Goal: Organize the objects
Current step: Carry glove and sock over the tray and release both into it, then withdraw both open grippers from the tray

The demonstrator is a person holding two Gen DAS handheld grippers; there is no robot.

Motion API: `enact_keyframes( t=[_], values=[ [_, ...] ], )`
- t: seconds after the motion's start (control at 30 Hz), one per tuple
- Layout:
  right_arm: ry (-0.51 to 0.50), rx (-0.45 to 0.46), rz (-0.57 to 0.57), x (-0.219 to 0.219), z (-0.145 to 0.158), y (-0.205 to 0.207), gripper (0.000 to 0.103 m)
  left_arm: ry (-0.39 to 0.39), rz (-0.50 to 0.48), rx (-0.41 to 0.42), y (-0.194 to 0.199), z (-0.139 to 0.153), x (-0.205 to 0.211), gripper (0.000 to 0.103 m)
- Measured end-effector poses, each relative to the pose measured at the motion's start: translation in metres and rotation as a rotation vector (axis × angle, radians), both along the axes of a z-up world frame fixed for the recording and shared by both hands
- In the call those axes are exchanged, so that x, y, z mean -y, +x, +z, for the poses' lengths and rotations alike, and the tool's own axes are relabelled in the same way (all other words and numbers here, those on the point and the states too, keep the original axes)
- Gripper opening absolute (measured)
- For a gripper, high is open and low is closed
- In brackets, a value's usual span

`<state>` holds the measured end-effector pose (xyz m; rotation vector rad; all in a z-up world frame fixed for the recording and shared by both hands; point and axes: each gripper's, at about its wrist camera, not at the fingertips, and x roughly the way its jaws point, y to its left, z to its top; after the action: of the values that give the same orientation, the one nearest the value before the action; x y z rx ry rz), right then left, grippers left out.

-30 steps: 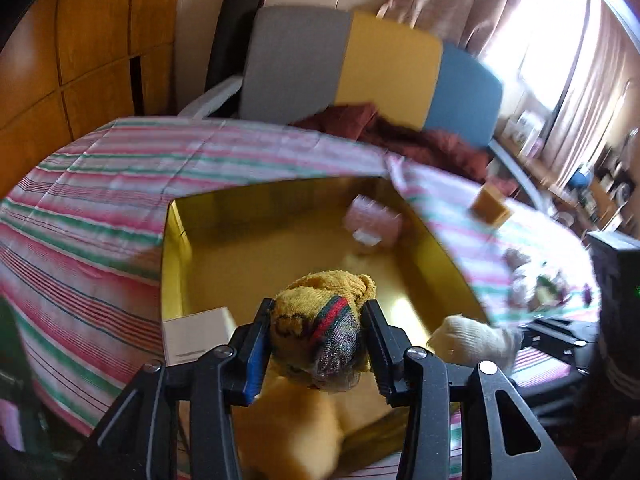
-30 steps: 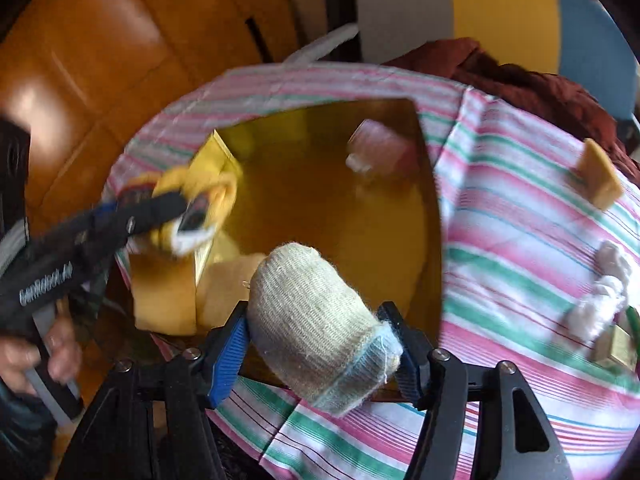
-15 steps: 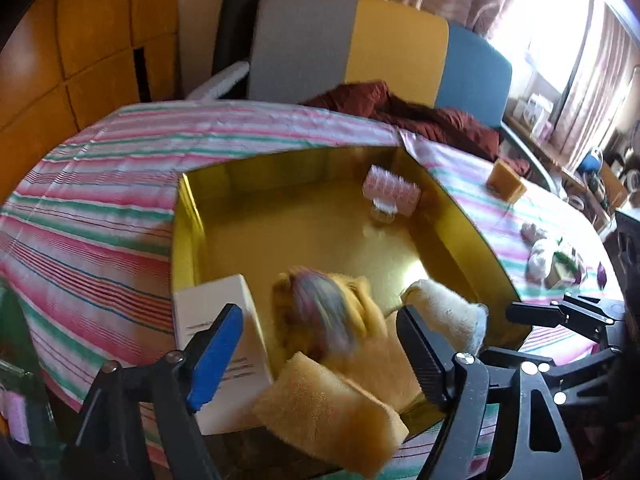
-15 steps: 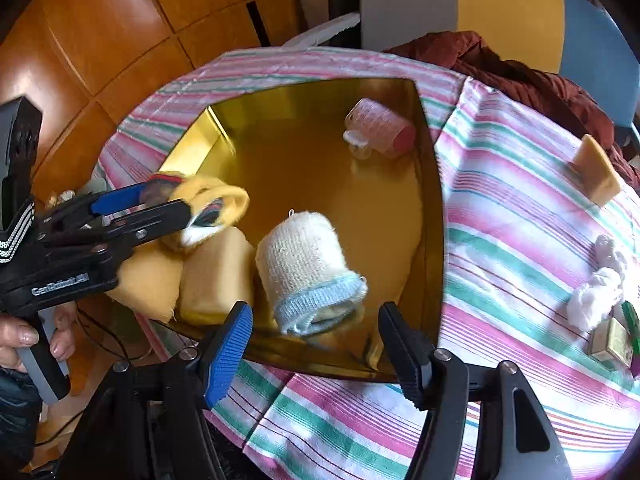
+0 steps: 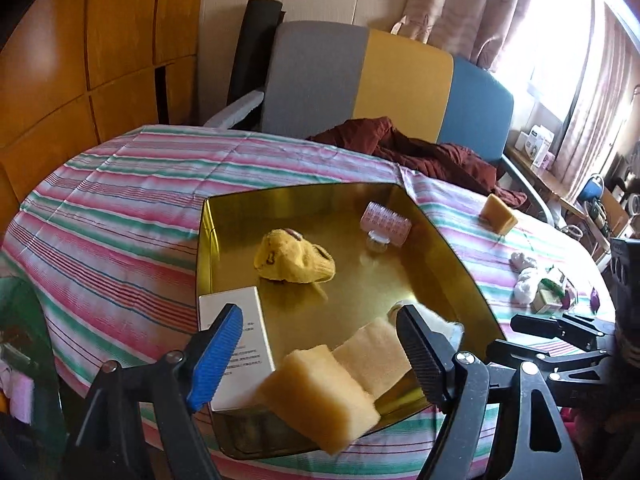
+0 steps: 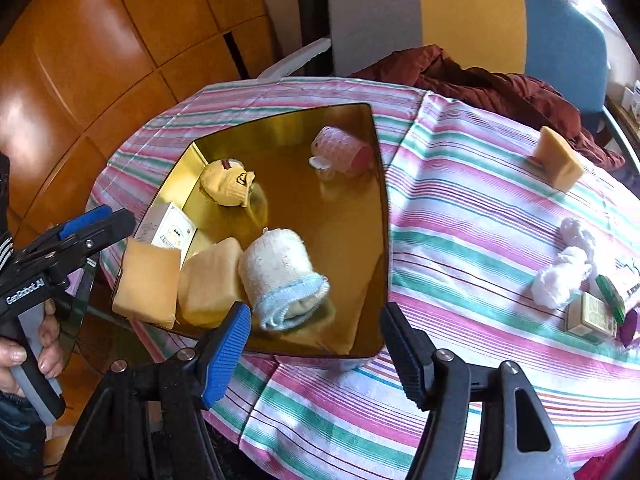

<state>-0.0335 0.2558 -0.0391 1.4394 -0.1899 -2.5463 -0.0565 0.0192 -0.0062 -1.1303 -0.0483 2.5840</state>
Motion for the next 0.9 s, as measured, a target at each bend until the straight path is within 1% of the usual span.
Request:
enact_keyframes(
  t=[0.1, 0.3, 0.37, 0.47, 0.67, 0.8, 0.9],
  values=[
    [-0.002, -0.014, -0.030, -0.009, 0.004, 0.003, 0.068, 0.006, -0.002, -0.013, 0.004, 0.005, -0.010, 0.081],
    [0.007, -0.030, -0.085, -0.030, 0.009, 0.007, 0.068, -0.038, -0.040, -0.053, 0.017, 0.009, -0.043, 0.084],
    [0.017, -0.031, -0.102, -0.035, 0.010, 0.007, 0.076, -0.053, -0.065, -0.056, 0.020, 0.010, -0.055, 0.084],
    [0.024, -0.035, -0.128, -0.047, 0.011, 0.009, 0.076, -0.063, -0.103, -0.063, 0.025, 0.011, -0.071, 0.084],
    [0.040, -0.035, -0.217, -0.082, 0.014, 0.012, 0.076, -0.079, -0.171, -0.082, 0.032, 0.016, -0.096, 0.084],
    [0.050, -0.027, -0.290, -0.111, 0.015, 0.015, 0.076, -0.084, -0.212, -0.084, 0.032, 0.017, -0.110, 0.084],
    [0.062, -0.014, -0.354, -0.137, 0.015, 0.018, 0.076, -0.073, -0.245, -0.073, 0.031, 0.018, -0.121, 0.084]
  ],
)
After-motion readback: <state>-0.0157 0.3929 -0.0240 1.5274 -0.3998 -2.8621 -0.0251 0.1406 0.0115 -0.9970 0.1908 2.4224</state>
